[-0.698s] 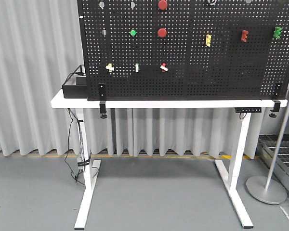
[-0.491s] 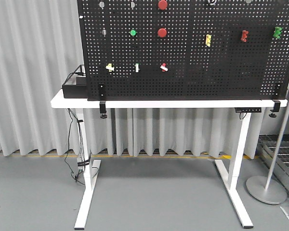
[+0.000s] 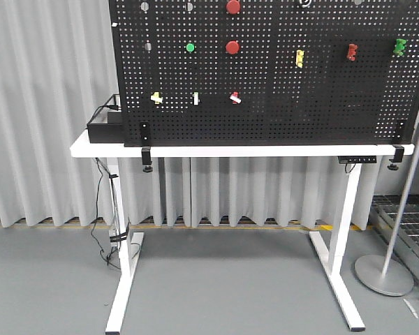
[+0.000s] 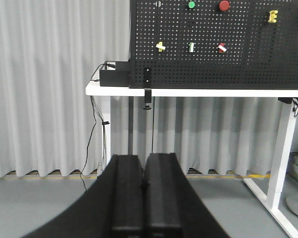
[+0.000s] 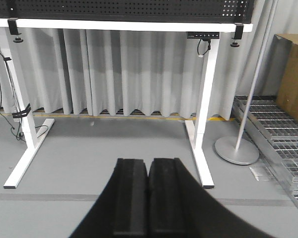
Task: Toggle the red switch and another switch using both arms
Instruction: 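Drive the base forward toward the black pegboard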
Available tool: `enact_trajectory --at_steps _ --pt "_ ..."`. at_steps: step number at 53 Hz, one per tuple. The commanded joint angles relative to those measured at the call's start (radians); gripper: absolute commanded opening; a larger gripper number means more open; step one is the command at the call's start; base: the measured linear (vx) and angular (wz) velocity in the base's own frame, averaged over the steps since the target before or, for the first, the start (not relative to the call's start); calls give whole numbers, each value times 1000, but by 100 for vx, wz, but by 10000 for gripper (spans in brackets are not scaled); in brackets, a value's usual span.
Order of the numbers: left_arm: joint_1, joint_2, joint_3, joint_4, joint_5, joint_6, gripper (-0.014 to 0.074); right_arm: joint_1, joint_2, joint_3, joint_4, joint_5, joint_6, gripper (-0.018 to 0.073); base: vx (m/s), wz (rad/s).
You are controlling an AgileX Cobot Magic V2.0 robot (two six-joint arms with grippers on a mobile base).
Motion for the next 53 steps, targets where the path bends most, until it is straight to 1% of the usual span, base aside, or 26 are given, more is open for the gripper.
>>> enact_trajectory --at_steps 1,53 --pt "-1 -8 19 -1 -80 -2 3 -7 -3 5 -3 -82 -8 -6 3 -4" --pt "-1 -8 19 -1 -80 -2 3 -8 -3 5 -3 -82 -8 -6 9 1"
